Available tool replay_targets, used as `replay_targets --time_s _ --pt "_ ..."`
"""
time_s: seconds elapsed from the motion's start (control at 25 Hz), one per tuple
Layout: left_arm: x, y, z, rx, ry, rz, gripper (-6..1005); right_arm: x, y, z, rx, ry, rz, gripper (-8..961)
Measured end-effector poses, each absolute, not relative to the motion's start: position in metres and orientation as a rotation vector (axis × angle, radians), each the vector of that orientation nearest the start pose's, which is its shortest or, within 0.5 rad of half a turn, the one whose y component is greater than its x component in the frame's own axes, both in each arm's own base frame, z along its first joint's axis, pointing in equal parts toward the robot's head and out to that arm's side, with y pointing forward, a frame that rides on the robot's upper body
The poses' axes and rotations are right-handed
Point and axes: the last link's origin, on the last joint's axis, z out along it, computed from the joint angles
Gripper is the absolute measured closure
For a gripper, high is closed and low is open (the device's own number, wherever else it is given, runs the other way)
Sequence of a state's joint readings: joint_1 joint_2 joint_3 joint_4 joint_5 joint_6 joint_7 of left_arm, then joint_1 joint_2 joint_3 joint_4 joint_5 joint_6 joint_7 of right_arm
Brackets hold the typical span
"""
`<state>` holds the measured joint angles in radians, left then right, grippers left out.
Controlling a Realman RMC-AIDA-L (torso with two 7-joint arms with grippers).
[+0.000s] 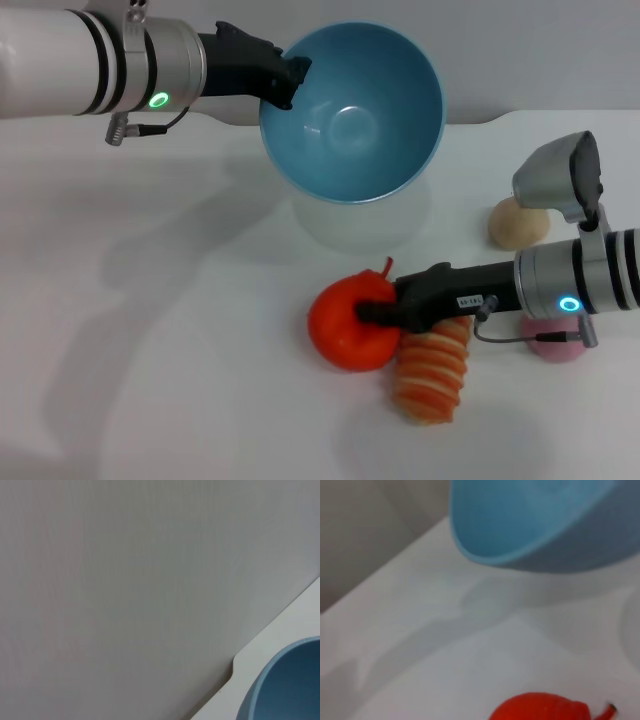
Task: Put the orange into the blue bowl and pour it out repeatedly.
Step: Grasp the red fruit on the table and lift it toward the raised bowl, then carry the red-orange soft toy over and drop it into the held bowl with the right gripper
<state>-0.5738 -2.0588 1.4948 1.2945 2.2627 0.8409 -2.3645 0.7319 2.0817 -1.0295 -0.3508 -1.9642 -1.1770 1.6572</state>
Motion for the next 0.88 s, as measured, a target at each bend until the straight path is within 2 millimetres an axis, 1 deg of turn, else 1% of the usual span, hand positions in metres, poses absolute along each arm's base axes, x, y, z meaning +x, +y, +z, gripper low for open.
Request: replay_targets --time_s 0.04,0.2,0.36,0.48,0.64,0.88 --pt "-0.124 0.415 -0.004 -2.412 -0.509 -0.232 1000 0.241 0.352 -0.087 -2.804 1.023 0.364 621" --pt "-0.125 0.415 -0.004 -2.411 -0.510 -0.231 999 0.237 0.350 -0.084 -2.820 1.003 0.429 664" --pt "-0.127 0.416 -0.003 -2.405 -0.504 -0.216 999 0.233 0.349 -0.070 -2.806 0.951 0.570 708" --pt "-0.133 0.418 -0.001 -2.389 -0.503 -0.180 1000 0.231 0.347 -0.051 -2.785 0.875 0.680 737" --pt "-0.137 0.418 -0.002 -2.393 -0.509 -0.158 1000 0.229 0.340 -0.022 -2.755 0.785 0.811 780" --pt "-0.136 0.414 -0.009 -2.451 -0.490 -0.005 999 0.229 0.323 0.035 -2.693 0.638 1.026 849"
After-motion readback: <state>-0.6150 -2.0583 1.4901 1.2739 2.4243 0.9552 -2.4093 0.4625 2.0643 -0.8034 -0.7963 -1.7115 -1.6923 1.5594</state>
